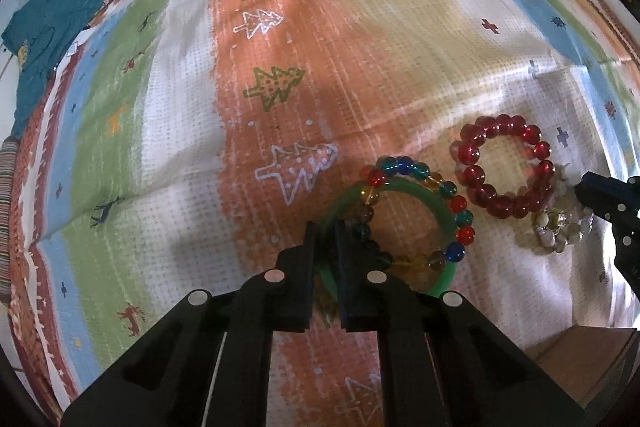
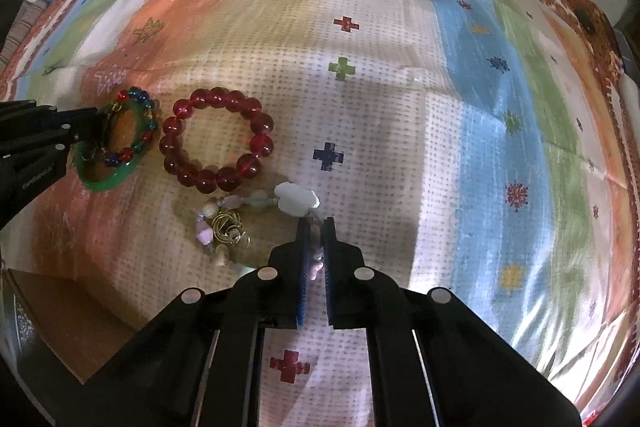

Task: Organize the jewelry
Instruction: 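Grasp the green jade bangle with the left tool while the right grasps the white bracelet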

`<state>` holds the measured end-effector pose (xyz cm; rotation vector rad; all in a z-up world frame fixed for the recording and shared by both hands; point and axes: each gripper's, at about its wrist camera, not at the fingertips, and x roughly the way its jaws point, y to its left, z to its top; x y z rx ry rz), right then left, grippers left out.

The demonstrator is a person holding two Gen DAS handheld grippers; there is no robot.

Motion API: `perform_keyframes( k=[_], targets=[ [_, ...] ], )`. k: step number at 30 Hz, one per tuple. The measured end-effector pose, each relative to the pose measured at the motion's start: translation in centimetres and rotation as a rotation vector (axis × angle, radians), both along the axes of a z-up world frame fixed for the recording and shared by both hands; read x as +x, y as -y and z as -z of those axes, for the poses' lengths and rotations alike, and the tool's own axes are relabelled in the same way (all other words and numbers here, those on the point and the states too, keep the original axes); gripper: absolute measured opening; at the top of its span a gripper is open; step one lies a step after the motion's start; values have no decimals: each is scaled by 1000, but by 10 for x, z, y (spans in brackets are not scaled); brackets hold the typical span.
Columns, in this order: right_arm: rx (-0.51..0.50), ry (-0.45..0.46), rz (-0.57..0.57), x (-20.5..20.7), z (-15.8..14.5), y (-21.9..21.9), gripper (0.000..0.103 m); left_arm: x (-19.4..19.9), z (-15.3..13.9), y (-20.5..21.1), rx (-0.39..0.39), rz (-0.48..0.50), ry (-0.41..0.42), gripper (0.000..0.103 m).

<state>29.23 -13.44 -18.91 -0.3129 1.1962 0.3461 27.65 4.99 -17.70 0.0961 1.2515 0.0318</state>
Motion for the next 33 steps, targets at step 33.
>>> perform_keyframes(
  k=[33],
  targets=[
    [63, 83, -35, -23, -48, -5, 8, -32, -112, 38, -18, 85, 207, 9]
  ],
)
